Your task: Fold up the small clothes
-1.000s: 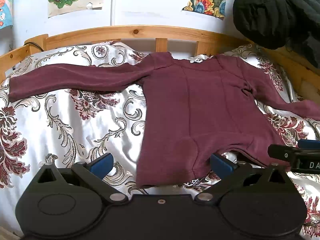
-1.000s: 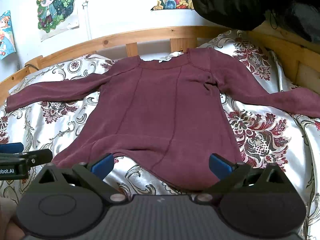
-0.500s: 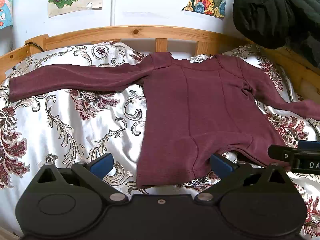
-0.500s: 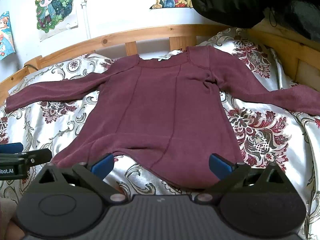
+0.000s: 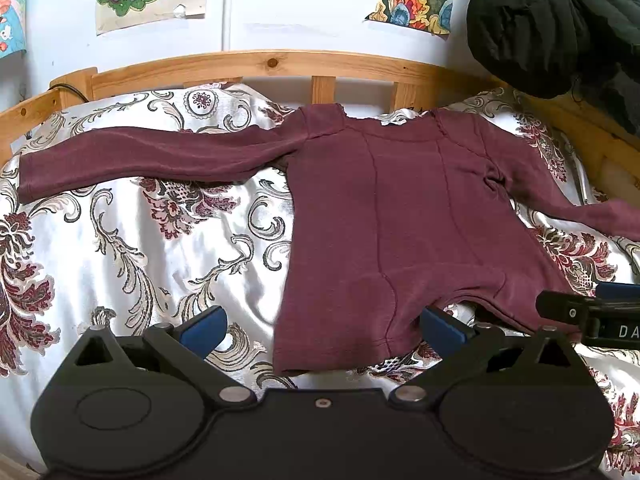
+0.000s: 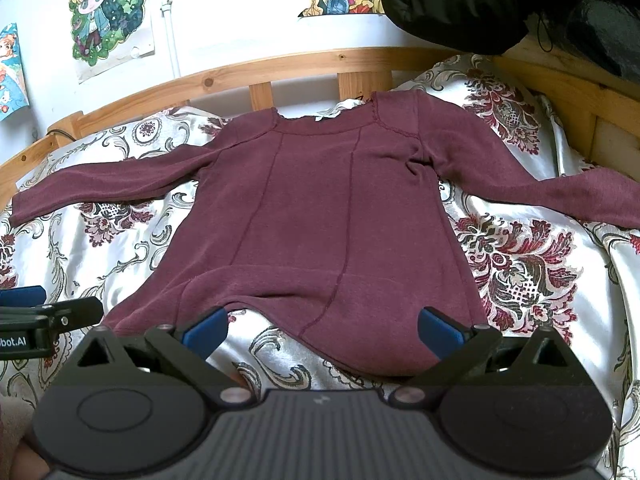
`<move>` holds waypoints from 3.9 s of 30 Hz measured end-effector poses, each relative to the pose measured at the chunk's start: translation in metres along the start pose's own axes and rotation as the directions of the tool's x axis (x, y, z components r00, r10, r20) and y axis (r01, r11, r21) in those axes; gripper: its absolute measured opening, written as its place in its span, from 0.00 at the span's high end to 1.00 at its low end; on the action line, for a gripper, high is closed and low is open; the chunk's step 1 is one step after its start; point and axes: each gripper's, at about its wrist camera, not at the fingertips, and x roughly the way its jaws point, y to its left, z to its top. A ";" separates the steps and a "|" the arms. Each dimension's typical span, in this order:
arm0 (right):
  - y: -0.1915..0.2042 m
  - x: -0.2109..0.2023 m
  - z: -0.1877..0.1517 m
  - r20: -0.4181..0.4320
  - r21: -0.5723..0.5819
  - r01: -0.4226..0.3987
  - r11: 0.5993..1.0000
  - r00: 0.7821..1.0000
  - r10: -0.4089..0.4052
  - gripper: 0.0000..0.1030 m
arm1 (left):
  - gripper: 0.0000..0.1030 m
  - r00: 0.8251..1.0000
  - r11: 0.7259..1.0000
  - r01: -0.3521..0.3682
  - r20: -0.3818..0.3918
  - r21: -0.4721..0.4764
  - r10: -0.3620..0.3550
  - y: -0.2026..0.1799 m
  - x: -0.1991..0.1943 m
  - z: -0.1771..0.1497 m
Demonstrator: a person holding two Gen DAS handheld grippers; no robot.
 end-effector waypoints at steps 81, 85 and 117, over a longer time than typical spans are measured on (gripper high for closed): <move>-0.247 0.027 0.110 0.237 0.464 0.484 0.742 0.739 -0.630 0.87 | 0.01 0.976 0.978 0.176 -0.111 -0.114 -0.189 0.071 0.164 0.071; -0.186 0.027 0.148 0.339 0.273 0.466 0.841 0.772 -0.538 0.88 | 0.01 0.971 0.966 0.204 -0.096 -0.157 -0.220 0.077 0.162 0.076; 0.056 0.122 0.080 -0.044 -0.504 -0.250 0.827 0.963 0.265 0.23 | 0.01 0.971 0.944 0.212 -0.051 -0.254 -0.232 0.104 0.170 0.081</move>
